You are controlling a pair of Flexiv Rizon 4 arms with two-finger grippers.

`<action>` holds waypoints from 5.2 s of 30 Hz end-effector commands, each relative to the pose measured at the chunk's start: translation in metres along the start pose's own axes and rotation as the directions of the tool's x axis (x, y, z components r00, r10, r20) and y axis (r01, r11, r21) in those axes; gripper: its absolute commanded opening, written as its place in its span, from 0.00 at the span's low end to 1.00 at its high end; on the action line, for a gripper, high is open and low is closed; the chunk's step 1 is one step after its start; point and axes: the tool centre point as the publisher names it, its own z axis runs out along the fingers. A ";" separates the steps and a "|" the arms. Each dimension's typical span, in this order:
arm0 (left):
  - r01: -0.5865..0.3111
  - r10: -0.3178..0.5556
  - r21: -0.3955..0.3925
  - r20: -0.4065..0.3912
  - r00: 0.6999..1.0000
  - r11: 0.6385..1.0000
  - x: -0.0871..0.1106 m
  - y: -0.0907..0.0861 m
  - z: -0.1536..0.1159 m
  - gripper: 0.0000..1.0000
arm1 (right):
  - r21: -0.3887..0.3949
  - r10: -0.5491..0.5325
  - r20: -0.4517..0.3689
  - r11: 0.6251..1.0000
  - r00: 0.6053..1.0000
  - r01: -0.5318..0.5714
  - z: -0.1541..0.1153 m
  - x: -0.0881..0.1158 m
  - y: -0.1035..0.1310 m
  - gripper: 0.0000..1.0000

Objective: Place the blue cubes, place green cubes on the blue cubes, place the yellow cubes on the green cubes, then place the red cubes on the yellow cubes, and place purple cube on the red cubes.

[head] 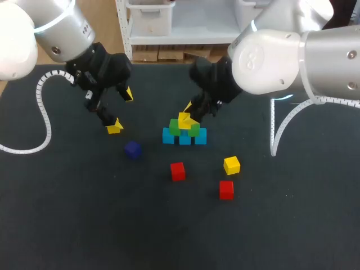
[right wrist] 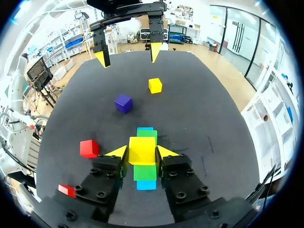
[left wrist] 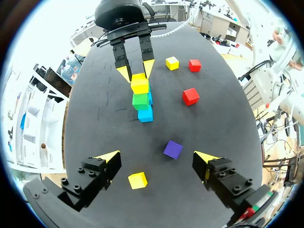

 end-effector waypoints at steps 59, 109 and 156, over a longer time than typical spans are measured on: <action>-0.003 0.003 -0.003 0.003 1.000 1.000 0.001 -0.001 0.000 1.00 | -0.136 -0.278 0.012 0.951 0.961 0.277 -0.066 0.098 0.054 1.00; -0.003 0.003 -0.003 0.003 1.000 1.000 0.001 -0.001 0.000 1.00 | -0.112 -0.231 0.072 0.965 0.970 0.238 -0.027 0.138 0.080 0.64; -0.003 0.003 -0.003 0.003 1.000 1.000 0.001 -0.001 0.000 1.00 | 0.025 -0.067 0.045 0.998 0.997 0.066 -0.046 0.081 0.031 0.00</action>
